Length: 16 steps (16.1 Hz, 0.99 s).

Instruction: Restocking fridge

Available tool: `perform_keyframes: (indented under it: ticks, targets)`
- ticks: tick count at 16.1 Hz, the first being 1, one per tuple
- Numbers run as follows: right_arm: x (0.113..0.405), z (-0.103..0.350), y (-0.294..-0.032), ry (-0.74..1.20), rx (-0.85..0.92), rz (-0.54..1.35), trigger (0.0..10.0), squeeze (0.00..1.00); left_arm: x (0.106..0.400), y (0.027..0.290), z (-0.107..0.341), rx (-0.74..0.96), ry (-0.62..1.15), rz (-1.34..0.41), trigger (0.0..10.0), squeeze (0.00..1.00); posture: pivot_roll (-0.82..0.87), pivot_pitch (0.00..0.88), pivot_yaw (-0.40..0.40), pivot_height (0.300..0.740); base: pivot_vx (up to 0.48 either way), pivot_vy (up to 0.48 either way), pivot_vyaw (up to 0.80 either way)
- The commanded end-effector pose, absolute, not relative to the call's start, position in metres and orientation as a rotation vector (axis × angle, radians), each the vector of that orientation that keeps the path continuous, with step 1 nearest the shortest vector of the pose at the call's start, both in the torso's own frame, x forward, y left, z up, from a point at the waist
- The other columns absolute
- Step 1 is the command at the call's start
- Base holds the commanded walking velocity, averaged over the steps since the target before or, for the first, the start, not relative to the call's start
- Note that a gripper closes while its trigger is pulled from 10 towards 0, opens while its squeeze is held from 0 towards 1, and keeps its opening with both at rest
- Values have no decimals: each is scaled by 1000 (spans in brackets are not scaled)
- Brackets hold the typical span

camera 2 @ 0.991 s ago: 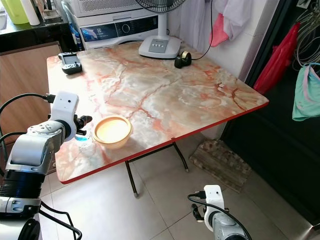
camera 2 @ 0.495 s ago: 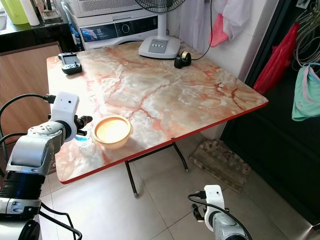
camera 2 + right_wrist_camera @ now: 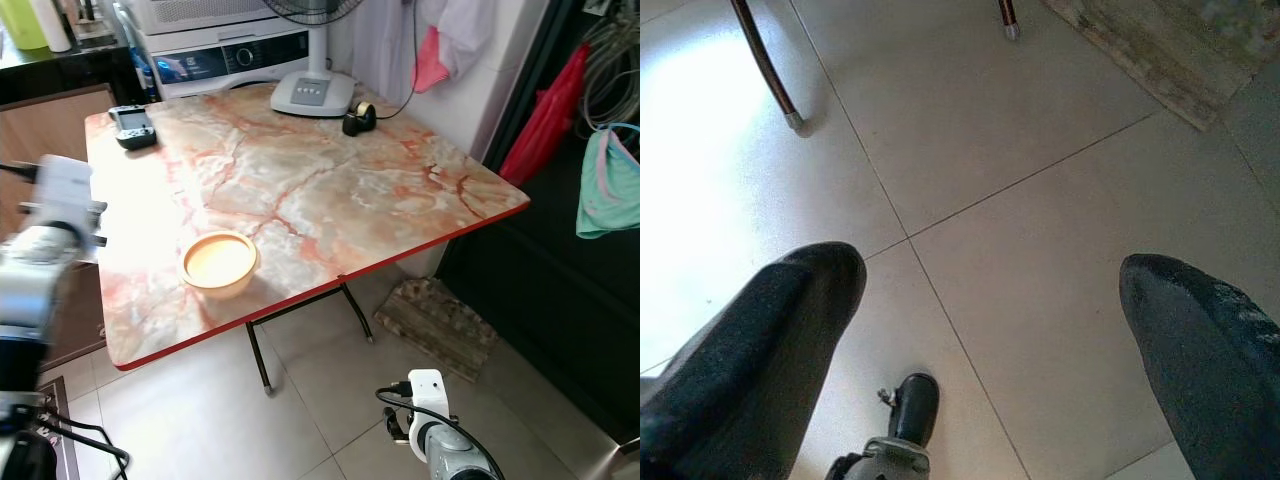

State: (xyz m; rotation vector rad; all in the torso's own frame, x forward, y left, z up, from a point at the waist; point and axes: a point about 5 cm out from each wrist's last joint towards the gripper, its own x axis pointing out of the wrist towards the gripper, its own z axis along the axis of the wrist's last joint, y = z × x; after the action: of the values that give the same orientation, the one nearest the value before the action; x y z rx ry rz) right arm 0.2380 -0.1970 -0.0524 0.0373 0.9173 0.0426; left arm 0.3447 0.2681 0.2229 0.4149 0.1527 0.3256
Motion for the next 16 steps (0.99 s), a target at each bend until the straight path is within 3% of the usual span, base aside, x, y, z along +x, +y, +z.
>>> perform_keyframes:
  ticks: [1, 4, 8, 13, 14, 15, 16]
  targets:
    - [239, -51, -197, 918, 37, 43, 10000, 0, 337, 292, 208, 397, 172, 438, 10000, 0, 36, 0, -41, 740, 0, 0, 0]
    - [239, -51, -197, 918, 35, 43, 10000, 0, 320, 324, 182, 361, 198, 619, 10000, 0, 36, 0, -41, 740, 0, 0, 0]
    - [239, -51, -198, 918, 34, 46, 10000, 0, 295, 337, 106, 376, 378, 664, 10000, 0, 35, 0, -41, 740, 0, 0, 0]
    - [239, -51, -198, 918, 32, 45, 10000, 0, 264, 322, 36, 346, 517, 628, 10000, 0, 34, 0, -42, 740, 0, 0, 0]
    - [239, -51, -198, 918, 31, 45, 10000, 0, 265, 319, 34, 413, 518, 603, 10000, 0, 37, 0, -42, 740, 0, 0, 0]
    - [239, -52, -198, 919, 30, 45, 10000, 0, 268, 313, 43, 631, 406, 581, 10000, 0, 35, 0, -34, 740, 0, 0, 0]
    - [239, -52, -198, 918, 34, 43, 10000, 0, 269, 304, 42, 612, 357, 531, 10000, 0, 29, 0, -35, 740, 0, 0, 0]
